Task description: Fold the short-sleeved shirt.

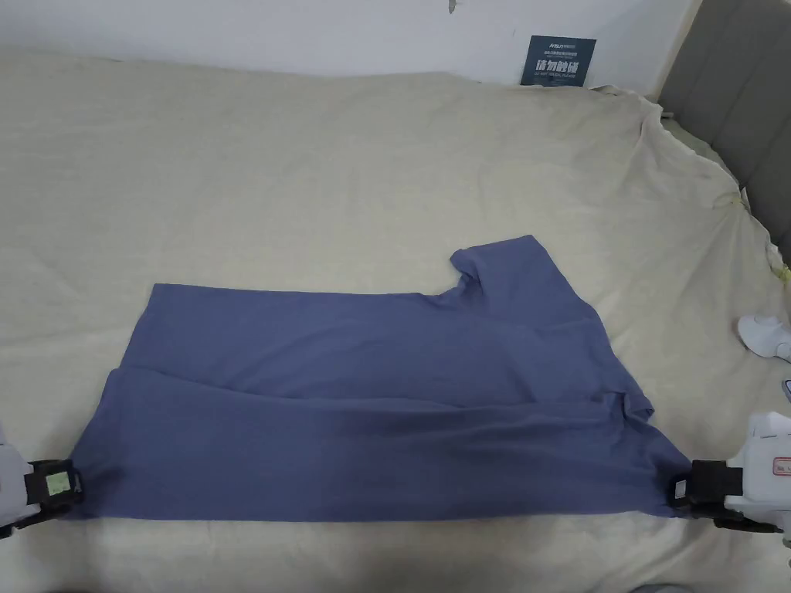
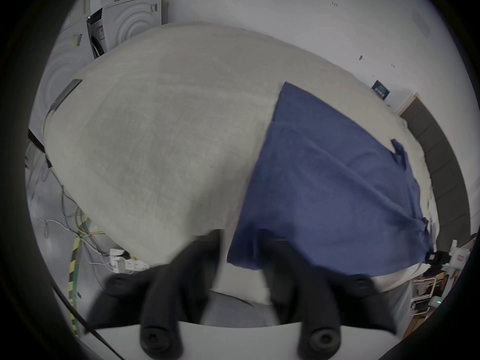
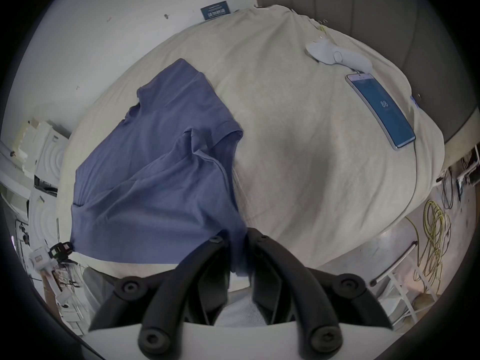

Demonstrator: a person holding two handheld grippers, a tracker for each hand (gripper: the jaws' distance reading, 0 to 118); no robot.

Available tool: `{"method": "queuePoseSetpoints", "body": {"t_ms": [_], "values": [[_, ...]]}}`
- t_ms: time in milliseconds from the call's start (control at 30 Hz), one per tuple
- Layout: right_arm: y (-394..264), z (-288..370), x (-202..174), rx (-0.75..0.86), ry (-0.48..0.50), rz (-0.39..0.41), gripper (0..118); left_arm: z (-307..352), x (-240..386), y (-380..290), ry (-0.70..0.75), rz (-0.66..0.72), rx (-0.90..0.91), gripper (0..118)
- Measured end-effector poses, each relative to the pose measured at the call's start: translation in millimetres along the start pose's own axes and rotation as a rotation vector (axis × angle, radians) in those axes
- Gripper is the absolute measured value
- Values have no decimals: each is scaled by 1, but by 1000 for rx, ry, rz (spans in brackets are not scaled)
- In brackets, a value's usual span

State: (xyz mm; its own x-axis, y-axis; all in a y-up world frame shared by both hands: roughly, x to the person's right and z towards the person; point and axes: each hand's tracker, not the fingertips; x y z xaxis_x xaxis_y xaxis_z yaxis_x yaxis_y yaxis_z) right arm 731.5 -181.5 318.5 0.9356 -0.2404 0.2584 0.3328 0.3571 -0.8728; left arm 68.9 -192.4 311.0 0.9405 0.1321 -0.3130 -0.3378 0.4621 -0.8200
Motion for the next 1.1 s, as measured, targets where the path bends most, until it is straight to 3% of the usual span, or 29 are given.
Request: {"method": "queuePoseSetpoints", "body": {"t_ms": [33, 67, 100, 233, 433, 500, 600, 667, 733, 800, 867, 933, 967, 1100], "values": [[2, 6, -1, 9, -16, 12, 74, 3, 1, 3, 7, -15, 15, 99], [5, 12, -3, 32, -54, 48, 97, 8, 0, 7, 19, -18, 40, 110], [8, 19, -5, 53, -77, 81, 105, 14, 0, 12, 29, -17, 76, 114], [24, 68, -23, 311, -141, 149, 105, 53, 9, 41, -10, 7, 278, 114], [19, 121, -78, 756, -119, 243, 106, 99, 65, 42, -17, -153, 652, 112], [11, 127, -94, 861, -94, 262, 111, 106, 82, 35, -19, -185, 750, 111], [-1, 130, -117, 964, -40, 279, 115, 107, 103, 24, -27, -251, 827, 97], [-7, 126, -128, 973, -40, 297, 114, 107, 112, 18, -59, -283, 824, 75], [-14, 123, -136, 993, -12, 319, 110, 104, 115, 12, -95, -289, 818, 50], [-20, 120, -142, 991, 8, 334, 95, 103, 120, 7, -111, -297, 816, 23], [-25, 116, -147, 985, 40, 342, 57, 100, 122, 2, -120, -303, 821, 0], [-27, 112, -152, 974, 44, 358, 6, 99, 123, 1, -134, -309, 817, 0], [-29, 110, -154, 975, 38, 362, 1, 96, 122, 2, -142, -310, 807, 0], [-27, 102, -152, 957, 58, 336, 0, 97, 125, -1, -159, -305, 805, 0]]}}
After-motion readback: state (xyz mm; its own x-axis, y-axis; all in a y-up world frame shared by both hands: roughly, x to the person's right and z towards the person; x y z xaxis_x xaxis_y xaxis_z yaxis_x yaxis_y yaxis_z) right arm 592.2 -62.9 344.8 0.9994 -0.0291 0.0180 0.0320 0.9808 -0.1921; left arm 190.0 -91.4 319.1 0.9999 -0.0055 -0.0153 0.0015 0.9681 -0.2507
